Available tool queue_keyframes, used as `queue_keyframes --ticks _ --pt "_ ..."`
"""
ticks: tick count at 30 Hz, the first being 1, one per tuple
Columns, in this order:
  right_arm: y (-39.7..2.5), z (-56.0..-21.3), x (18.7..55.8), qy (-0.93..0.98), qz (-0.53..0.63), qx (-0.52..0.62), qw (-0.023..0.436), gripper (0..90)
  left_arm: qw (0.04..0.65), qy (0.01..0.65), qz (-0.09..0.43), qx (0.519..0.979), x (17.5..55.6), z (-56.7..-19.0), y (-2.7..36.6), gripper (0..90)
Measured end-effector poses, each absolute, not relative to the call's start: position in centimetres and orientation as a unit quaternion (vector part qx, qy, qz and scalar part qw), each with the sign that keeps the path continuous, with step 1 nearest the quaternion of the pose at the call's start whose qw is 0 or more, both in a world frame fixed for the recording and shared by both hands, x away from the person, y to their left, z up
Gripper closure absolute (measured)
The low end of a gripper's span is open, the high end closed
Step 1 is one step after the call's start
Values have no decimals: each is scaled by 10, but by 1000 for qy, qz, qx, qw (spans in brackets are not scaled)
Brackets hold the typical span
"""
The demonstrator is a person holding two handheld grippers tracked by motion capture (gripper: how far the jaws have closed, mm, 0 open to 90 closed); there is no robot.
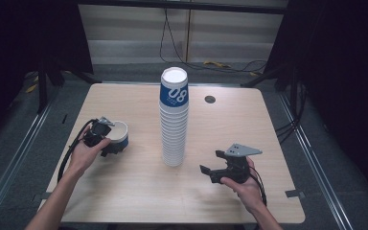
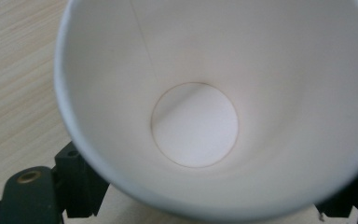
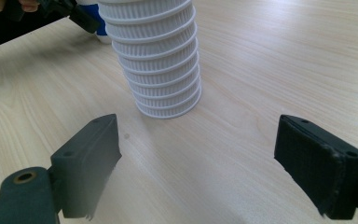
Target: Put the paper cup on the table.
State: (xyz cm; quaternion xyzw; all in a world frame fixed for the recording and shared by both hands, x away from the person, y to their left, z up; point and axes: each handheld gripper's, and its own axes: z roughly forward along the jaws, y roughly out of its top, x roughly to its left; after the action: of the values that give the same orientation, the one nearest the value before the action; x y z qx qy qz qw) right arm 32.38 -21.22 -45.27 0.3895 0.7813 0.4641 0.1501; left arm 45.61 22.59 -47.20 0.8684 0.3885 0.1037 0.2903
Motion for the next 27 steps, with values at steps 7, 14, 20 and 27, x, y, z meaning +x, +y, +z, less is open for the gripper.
queue_keyframes --ticks 7,14,20,27 --pt "-213 -452 323 780 466 389 151 142 311 396 102 858 449 -474 236 160" --pt "-213 -453 323 780 465 391 152 142 316 392 109 857 437 -473 244 159" --pt "-213 -453 323 779 465 392 153 142 330 396 126 848 423 -465 247 159" --pt "-213 -452 322 778 466 391 154 142 331 394 136 847 408 -468 242 162"
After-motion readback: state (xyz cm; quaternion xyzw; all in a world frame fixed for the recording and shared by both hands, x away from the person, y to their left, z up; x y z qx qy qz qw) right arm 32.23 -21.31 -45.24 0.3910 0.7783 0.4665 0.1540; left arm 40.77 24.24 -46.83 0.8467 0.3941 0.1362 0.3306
